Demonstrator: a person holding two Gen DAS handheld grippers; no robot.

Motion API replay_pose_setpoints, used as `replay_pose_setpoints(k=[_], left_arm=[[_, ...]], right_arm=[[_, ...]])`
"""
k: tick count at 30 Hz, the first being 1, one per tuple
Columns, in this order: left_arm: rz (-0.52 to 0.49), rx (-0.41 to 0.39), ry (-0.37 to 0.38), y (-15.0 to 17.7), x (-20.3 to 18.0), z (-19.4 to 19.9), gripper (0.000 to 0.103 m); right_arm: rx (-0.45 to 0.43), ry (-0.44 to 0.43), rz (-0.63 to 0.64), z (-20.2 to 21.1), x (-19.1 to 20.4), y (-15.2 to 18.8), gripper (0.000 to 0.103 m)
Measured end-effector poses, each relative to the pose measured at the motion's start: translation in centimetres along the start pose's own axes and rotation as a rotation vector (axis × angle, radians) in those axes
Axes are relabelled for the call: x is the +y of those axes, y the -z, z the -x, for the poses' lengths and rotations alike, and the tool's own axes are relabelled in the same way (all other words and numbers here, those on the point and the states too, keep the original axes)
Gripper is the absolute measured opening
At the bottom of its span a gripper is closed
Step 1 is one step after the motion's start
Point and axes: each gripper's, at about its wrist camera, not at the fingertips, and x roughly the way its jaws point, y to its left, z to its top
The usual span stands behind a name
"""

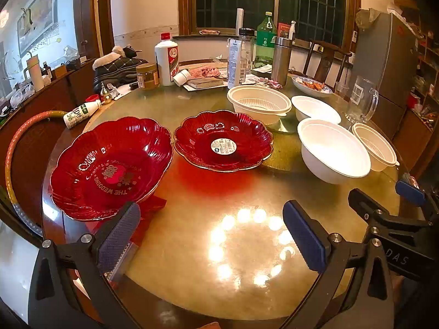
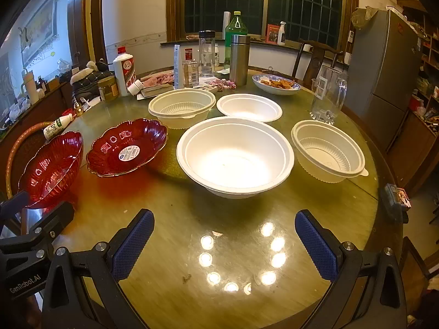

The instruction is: Organize plates and bowls

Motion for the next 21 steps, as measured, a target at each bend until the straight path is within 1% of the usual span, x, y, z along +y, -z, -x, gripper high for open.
replay_pose_setpoints(k=[21], left_arm=[[0.005, -0.002, 0.002, -0.03, 0.27, 0.05, 0.103]], right_arm=[[0.011, 0.006, 0.004, -0.34, 0.31, -0.06, 0.103]])
